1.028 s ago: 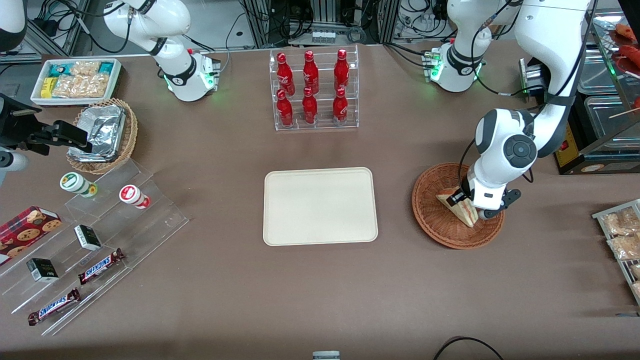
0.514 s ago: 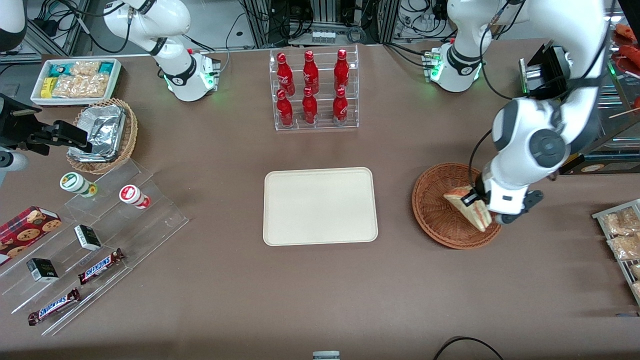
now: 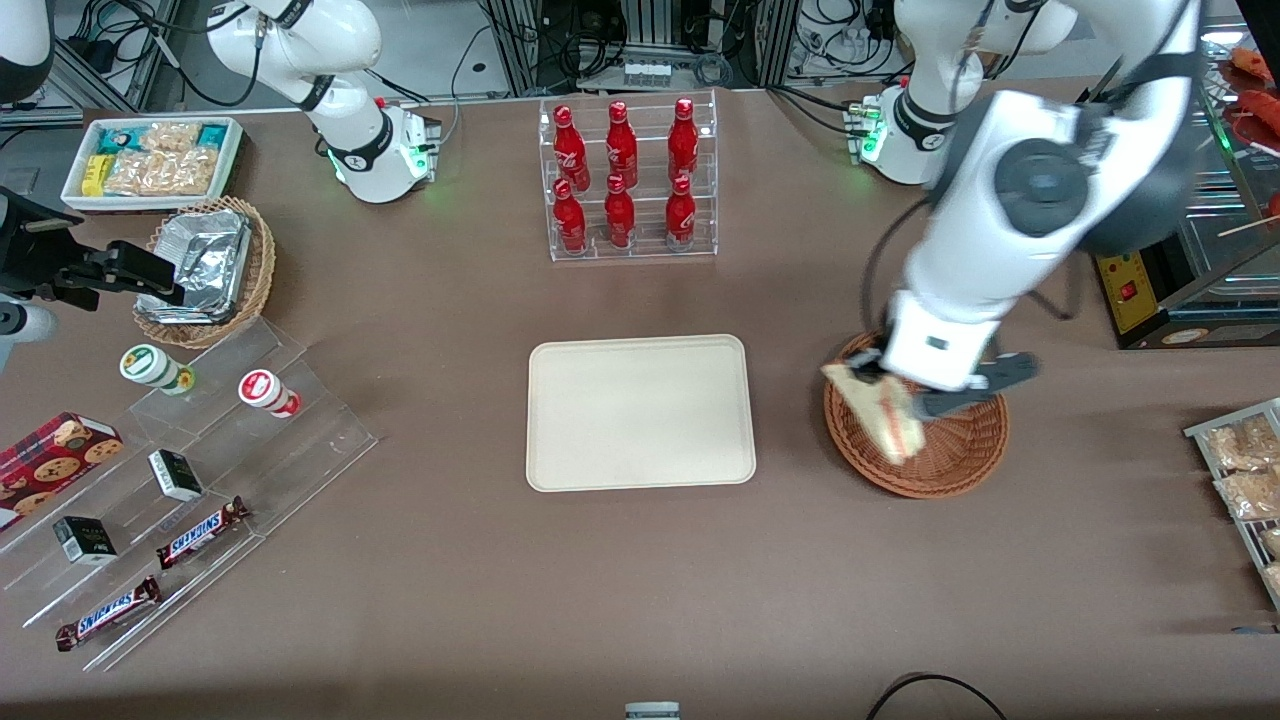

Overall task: Place sandwich from basket to tray
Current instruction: 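Carry the sandwich with the left gripper over to the cream tray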

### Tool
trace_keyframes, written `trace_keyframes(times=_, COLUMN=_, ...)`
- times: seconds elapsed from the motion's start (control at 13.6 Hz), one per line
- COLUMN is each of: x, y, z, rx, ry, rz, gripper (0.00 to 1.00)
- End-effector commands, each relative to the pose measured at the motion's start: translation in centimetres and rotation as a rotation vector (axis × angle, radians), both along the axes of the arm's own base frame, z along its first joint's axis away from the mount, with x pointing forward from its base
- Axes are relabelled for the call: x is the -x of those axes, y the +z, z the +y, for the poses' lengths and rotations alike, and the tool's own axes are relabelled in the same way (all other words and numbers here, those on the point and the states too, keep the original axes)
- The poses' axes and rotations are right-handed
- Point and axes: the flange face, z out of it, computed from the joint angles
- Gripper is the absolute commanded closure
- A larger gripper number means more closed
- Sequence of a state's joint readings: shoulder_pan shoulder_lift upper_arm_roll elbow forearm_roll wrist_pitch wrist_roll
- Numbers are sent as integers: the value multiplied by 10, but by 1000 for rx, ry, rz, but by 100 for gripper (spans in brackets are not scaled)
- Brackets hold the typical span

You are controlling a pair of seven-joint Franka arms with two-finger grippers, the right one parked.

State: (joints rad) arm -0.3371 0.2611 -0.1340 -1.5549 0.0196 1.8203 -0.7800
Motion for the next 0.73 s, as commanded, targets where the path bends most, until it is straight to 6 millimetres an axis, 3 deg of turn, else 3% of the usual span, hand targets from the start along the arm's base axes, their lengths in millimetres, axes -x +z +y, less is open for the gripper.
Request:
trace_keyframes(times=0.0, x=0, y=-23, z=-77, rx=6, ry=-90, rz=14, gripper=100)
trace_keyframes(times=0.15, x=11, y=-49, z=-132, rx=9, ry=-141, rz=31, gripper=100)
trace_keyframes(times=0.29, x=14, y=-81, z=-173, rx=22, ry=-182, rz=36, gripper=100)
trace_keyframes(times=0.44, x=19, y=-116, z=-204, rx=48, ry=-210, rz=11, gripper=100)
trace_keyframes(times=0.66, x=20, y=-158, z=-226, rx=78, ry=-225, rz=-22, gripper=100)
